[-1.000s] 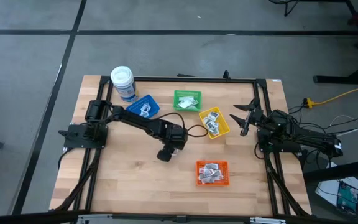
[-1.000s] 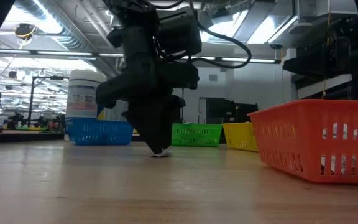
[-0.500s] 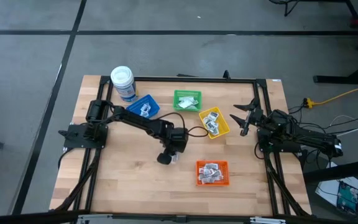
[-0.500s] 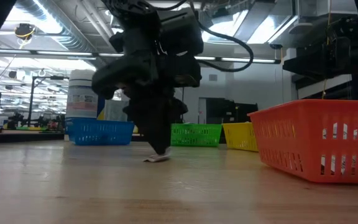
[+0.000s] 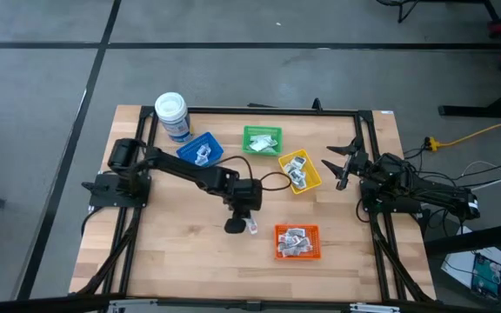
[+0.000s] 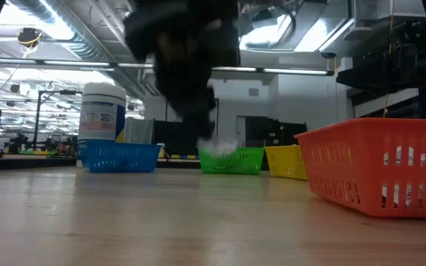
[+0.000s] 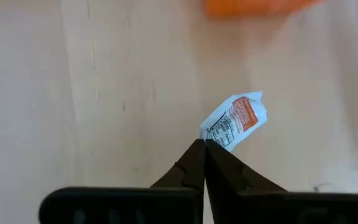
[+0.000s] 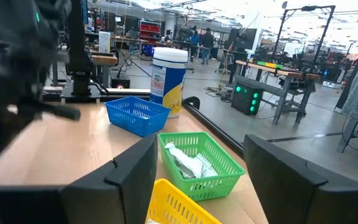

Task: Pick & Place First Aid Supplies
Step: Put the white ointment pack into the orange bin

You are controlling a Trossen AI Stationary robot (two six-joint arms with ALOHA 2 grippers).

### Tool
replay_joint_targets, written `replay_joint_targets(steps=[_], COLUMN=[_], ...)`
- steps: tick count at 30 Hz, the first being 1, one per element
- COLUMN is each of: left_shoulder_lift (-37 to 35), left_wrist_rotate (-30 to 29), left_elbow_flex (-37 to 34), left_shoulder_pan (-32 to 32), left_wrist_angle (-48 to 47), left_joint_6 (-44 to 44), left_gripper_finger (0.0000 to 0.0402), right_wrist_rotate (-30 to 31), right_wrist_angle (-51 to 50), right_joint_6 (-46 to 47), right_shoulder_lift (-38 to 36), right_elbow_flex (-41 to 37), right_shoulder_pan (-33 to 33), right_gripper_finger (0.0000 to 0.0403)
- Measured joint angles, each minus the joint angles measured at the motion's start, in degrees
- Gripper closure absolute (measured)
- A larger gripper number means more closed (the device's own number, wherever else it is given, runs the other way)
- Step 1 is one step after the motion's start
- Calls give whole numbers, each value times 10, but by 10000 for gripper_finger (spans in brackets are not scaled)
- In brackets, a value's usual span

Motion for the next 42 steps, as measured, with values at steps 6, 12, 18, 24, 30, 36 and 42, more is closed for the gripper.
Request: replay_joint_targets(steps=[6, 12, 18, 24, 30, 36, 42], left_shoulder_lift=[-67, -87, -19, 69, 146, 184, 192], left_wrist_rotate=[-2, -55, -105, -107, -107, -117, -133], left_elbow_flex=[1, 2, 65, 171, 272, 311, 315], left_shoulder_pan=[-18, -37, -50, -53, -70, -86, -104], left_wrist_angle=[48, 163, 193, 191, 191, 190, 172], left_joint_6=[-87, -156, -167, -159, -151, -193, -229], left_gripper_finger=[400, 399, 399, 400, 400, 400, 399], right_wrist_rotate=[0, 0, 0, -3, -11, -11, -11], right_wrist_angle=[0, 0, 0, 0, -1, -2, -2], right_joint_6=[0, 0, 0, 0, 0, 0, 0], right_shoulder_lift=[0, 0, 0, 0, 0, 0, 0], right_elbow_flex=[0, 0, 0, 0, 0, 0, 0], right_shoulder_pan=[0, 0, 0, 0, 0, 0, 0], right_gripper_finger=[166, 166, 166, 166, 166, 166, 166])
